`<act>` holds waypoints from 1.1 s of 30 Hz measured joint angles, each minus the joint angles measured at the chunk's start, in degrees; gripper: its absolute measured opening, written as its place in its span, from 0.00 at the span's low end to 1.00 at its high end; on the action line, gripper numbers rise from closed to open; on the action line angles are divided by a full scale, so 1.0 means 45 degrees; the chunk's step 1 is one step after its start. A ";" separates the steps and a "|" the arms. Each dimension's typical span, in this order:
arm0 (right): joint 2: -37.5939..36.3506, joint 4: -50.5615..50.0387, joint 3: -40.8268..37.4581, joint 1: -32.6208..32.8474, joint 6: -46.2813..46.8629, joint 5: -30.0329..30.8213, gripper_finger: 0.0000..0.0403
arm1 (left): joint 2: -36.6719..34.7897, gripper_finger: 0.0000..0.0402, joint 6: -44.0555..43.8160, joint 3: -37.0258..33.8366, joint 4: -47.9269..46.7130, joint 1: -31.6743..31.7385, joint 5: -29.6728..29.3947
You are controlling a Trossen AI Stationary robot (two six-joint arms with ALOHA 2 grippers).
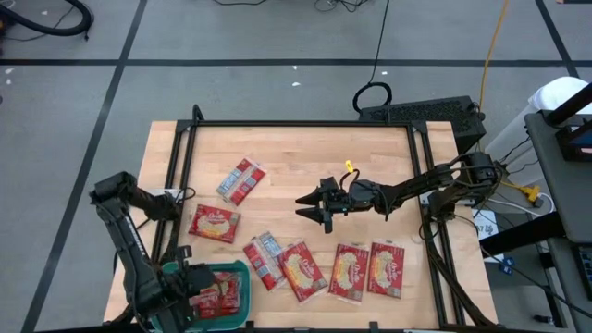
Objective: Sort popcorn bags into baskets
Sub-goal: Put the red popcorn bag into the blue container
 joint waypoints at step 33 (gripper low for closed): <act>0.0000 -0.0003 -0.0005 0.0019 -0.0599 -0.0002 0.49 | -0.0775 0.43 0.1874 -0.0204 0.1528 0.0422 -0.3150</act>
